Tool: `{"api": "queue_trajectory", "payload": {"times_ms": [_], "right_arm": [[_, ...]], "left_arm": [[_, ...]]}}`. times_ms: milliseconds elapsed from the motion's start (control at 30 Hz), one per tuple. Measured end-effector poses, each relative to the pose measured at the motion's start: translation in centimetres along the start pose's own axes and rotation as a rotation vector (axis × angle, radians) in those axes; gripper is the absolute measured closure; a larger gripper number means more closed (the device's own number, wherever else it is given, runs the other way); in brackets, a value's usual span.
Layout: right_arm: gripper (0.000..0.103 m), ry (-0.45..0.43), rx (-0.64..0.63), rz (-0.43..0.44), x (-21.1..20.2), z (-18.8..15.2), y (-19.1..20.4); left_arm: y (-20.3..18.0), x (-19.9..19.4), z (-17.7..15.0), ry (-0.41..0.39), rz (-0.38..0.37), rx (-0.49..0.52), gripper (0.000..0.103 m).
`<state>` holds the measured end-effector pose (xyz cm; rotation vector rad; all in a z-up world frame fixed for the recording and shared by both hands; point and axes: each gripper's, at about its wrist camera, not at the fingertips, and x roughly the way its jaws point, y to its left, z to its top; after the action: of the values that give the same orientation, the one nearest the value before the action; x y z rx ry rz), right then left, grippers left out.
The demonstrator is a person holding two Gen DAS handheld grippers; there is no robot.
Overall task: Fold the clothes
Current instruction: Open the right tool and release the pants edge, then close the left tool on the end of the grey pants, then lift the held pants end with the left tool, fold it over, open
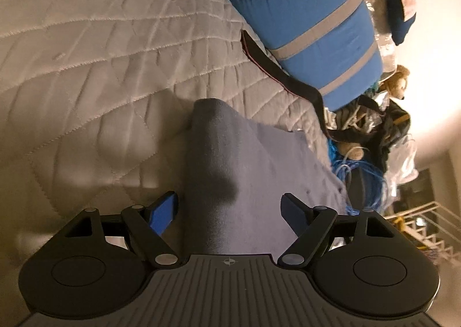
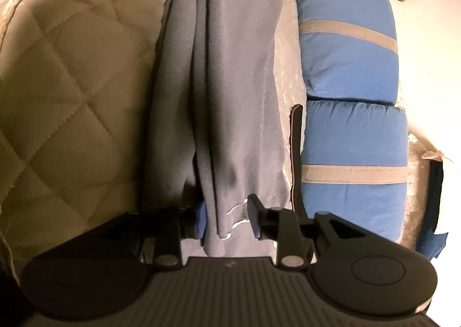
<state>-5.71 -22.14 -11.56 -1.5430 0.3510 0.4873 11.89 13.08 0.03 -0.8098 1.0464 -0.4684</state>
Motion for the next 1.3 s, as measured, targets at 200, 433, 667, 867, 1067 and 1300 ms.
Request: {"api": "queue_trajectory", "payload": {"times_ms": [200,433,667,867,1067,1300], "right_arm": [[0.056,0.003,0.036,-0.005,-0.1,0.0,-0.1],[0.048,0.009,0.108,-0.032,-0.9,0.0,-0.1],[0.021,0.012,0.203,-0.073,-2.7,0.0,-0.2],[0.018,0.008,0.318,-0.065,-4.6,-0.1,-0.9],[0.010,-0.026,0.509,-0.015,-5.9,-0.2,-3.0],[0.000,-0.145,0.849,0.036,-6.1,0.6,-5.9]], "left_arm": [[1.4,1.9,1.7,0.079,-0.056,-0.019,0.063],[3.8,2.3,1.8,0.112,-0.112,-0.134,0.093],[5.9,1.1,3.0,0.090,-0.121,-0.199,0.094],[5.2,-1.0,4.0,0.077,-0.018,-0.131,0.094],[4.4,-7.2,5.4,0.028,0.154,-0.089,0.094],[1.4,-16.5,7.6,-0.057,0.461,-0.023,0.094]]}}
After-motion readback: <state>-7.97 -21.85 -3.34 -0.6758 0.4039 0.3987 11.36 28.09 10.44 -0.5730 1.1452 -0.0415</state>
